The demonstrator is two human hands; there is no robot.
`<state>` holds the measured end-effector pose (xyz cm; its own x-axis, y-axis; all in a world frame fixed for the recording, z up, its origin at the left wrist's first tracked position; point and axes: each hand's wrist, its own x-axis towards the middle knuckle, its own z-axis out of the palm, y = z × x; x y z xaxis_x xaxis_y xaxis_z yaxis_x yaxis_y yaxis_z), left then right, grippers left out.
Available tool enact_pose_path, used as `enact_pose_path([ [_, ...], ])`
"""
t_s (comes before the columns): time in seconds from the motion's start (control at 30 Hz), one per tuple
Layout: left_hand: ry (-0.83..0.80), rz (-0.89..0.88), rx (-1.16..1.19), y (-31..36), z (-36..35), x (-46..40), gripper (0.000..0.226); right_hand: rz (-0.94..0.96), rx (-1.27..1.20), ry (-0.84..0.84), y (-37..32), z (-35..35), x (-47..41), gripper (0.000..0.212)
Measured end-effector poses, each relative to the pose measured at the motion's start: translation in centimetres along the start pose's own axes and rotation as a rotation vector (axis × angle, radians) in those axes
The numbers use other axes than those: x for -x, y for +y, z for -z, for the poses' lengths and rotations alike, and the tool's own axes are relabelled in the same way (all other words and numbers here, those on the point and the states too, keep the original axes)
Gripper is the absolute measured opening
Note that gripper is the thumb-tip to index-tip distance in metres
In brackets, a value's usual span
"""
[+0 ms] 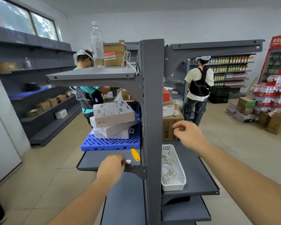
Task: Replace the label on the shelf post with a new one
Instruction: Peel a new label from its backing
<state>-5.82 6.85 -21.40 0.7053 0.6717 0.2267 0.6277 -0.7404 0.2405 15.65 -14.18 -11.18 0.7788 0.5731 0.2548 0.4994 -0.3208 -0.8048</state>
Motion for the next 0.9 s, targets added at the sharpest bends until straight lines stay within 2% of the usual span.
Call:
enact_pose_path([
  [0.1,0.092,-0.02,0.074,1.0,0.8,0.5,0.02,-0.01,-0.031,0.003,-0.5,0.2,0.4,0.02],
  [0.2,0.186,-0.059,0.149,2.4,2.3,0.9,0.016,-0.04,-0.08,0.006,-0.9,0.1,0.7,0.007],
  [0.37,0.382,-0.161,0.283,5.2,5.1,1.9,0.008,-0.009,-0.087,-0.049,-1.8,0.2,1.6,0.038],
  [0.47,0.514,-0.246,0.307,7.1,7.0,2.7,0.008,0.006,-0.157,-0.119,-3.0,0.4,2.4,0.044],
  [0.67,0.71,-0.502,0.316,9.5,9.0,3.5,0.014,-0.017,-0.301,-0.403,-5.3,-0.3,3.6,0.052],
  [0.8,0.726,-0.573,0.291,10.3,9.1,3.8,0.01,0.05,-0.343,-0.417,-6.2,-0.7,4.1,0.032],
  [0.9,0.728,-0.572,0.292,10.5,9.2,4.0,0.015,0.108,-0.322,-0.363,-6.7,-0.5,4.1,0.017],
])
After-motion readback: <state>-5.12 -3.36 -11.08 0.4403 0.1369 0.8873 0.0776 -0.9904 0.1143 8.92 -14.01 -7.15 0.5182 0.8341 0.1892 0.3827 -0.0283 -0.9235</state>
